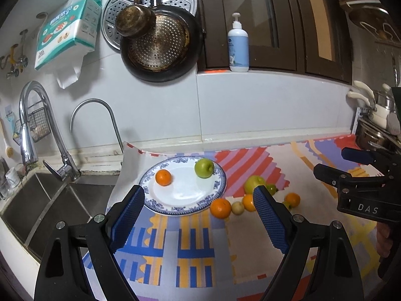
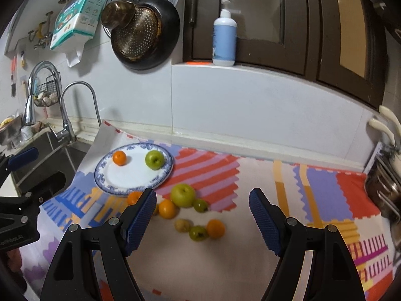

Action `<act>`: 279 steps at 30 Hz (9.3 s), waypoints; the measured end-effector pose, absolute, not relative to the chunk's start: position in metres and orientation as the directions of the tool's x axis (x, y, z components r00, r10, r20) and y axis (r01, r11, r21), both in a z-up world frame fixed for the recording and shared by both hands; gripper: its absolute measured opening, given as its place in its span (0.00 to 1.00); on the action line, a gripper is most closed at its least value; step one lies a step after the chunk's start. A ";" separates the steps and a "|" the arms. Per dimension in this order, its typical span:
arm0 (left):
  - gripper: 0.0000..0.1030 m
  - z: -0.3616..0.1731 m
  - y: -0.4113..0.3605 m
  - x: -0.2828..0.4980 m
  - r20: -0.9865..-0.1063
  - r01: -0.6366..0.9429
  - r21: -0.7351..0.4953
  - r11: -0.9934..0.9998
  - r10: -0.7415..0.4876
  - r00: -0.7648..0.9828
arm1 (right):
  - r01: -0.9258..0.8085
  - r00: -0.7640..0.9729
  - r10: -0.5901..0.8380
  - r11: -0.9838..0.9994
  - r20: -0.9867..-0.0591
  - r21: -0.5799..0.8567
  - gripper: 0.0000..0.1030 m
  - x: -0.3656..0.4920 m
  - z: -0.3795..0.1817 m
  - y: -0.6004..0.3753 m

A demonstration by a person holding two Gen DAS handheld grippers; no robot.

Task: Organize fruits
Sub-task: 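Open both grippers and withdraw them from the plate toward the fruit cluster, then grasp the orange with the left gripper while the right gripper grasps a small green lime, then carry the orange with the left gripper while the right gripper carries the lime to the plate, then release the orange and lime on the plate and withdraw both grippers, then grasp a small brown fruit with the left gripper while the right gripper grasps another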

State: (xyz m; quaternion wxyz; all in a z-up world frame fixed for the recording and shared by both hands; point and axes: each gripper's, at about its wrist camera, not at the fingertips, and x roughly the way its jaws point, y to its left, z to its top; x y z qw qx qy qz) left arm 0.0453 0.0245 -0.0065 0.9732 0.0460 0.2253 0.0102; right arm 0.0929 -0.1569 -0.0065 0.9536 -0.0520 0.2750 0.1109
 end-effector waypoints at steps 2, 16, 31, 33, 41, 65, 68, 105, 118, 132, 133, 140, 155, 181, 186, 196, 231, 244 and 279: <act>0.86 -0.011 0.022 0.044 -0.442 0.009 0.101 0.995 0.037 0.896 | -0.232 0.825 0.173 0.972 -0.538 -0.043 0.75 0.089 -0.011 -0.159; 0.86 -0.042 0.015 0.053 -0.505 0.040 0.127 0.991 0.030 0.863 | -0.237 0.803 0.144 0.967 -0.578 -0.088 0.75 0.082 -0.042 -0.160; 0.80 -0.067 0.023 0.083 -0.541 0.054 0.181 0.982 0.054 0.839 | -0.258 0.767 0.133 0.960 -0.628 -0.112 0.74 0.101 -0.074 -0.146; 0.80 -0.070 0.024 0.089 -0.547 0.064 0.190 0.980 0.052 0.835 | -0.264 0.765 0.134 0.958 -0.630 -0.117 0.74 0.103 -0.078 -0.143; 0.73 -0.083 0.022 0.117 -0.574 0.114 0.227 0.967 0.038 0.818 | -0.303 0.734 0.136 0.942 -0.666 -0.142 0.66 0.120 -0.097 -0.129; 0.60 -0.115 0.005 0.169 -0.644 0.257 0.287 0.923 -0.013 0.765 | -0.294 0.701 0.110 0.945 -0.705 -0.145 0.47 0.147 -0.121 -0.126; 0.57 -0.118 0.005 0.173 -0.662 0.269 0.270 0.924 -0.025 0.749 | -0.292 0.704 0.105 0.944 -0.702 -0.152 0.42 0.147 -0.121 -0.126; 0.40 -0.085 0.012 0.151 -0.641 0.233 0.171 0.957 -0.072 0.764 | -0.335 0.729 0.168 0.933 -0.664 -0.132 0.28 0.138 -0.101 -0.124; 0.40 -0.057 0.034 0.130 -0.593 0.147 0.141 0.979 -0.036 0.804 | -0.417 0.728 0.282 0.906 -0.625 -0.078 0.28 0.132 -0.073 -0.109; 0.40 -0.052 0.068 0.157 -0.592 0.071 0.118 0.991 0.012 0.806 | -0.521 0.670 0.399 0.853 -0.626 -0.014 0.28 0.171 -0.068 -0.066; 0.40 -0.052 0.071 0.160 -0.594 0.065 0.116 0.991 0.017 0.804 | -0.528 0.670 0.404 0.849 -0.623 -0.016 0.28 0.176 -0.067 -0.061; 0.40 -0.060 0.094 0.192 -0.637 0.024 0.087 0.996 0.037 0.770 | -0.557 0.643 0.416 0.830 -0.643 -0.020 0.28 0.210 -0.070 -0.033; 0.40 -0.094 0.120 0.243 -0.724 -0.008 0.034 0.999 0.030 0.689 | -0.575 0.517 0.414 0.816 -0.749 0.054 0.28 0.271 -0.106 0.006; 0.68 -0.025 0.071 0.160 -0.579 -0.008 0.051 0.999 0.036 0.814 | -0.489 0.670 0.387 0.872 -0.634 0.017 0.47 0.195 -0.049 -0.069; 0.68 -0.017 0.047 0.135 -0.546 0.061 0.068 0.996 -0.014 0.838 | -0.452 0.704 0.357 0.892 -0.614 0.001 0.49 0.170 -0.037 -0.097; 0.85 -0.007 0.017 0.091 -0.476 0.105 0.091 0.990 -0.049 0.878 | -0.378 0.768 0.304 0.926 -0.564 -0.016 0.60 0.127 -0.025 -0.139; 0.67 -0.082 0.008 0.124 -0.605 0.208 0.140 0.968 -0.082 0.792 | -0.408 0.700 0.291 0.912 -0.653 -0.031 0.60 0.127 -0.092 -0.138; 0.48 -0.110 0.002 0.162 -0.679 0.285 0.070 0.956 -0.164 0.716 | -0.438 0.635 0.323 0.899 -0.701 0.018 0.45 0.153 -0.115 -0.129; 0.26 -0.116 -0.002 0.176 -0.703 0.273 0.003 0.962 -0.192 0.685 | -0.422 0.591 0.362 0.900 -0.721 0.106 0.25 0.170 -0.128 -0.135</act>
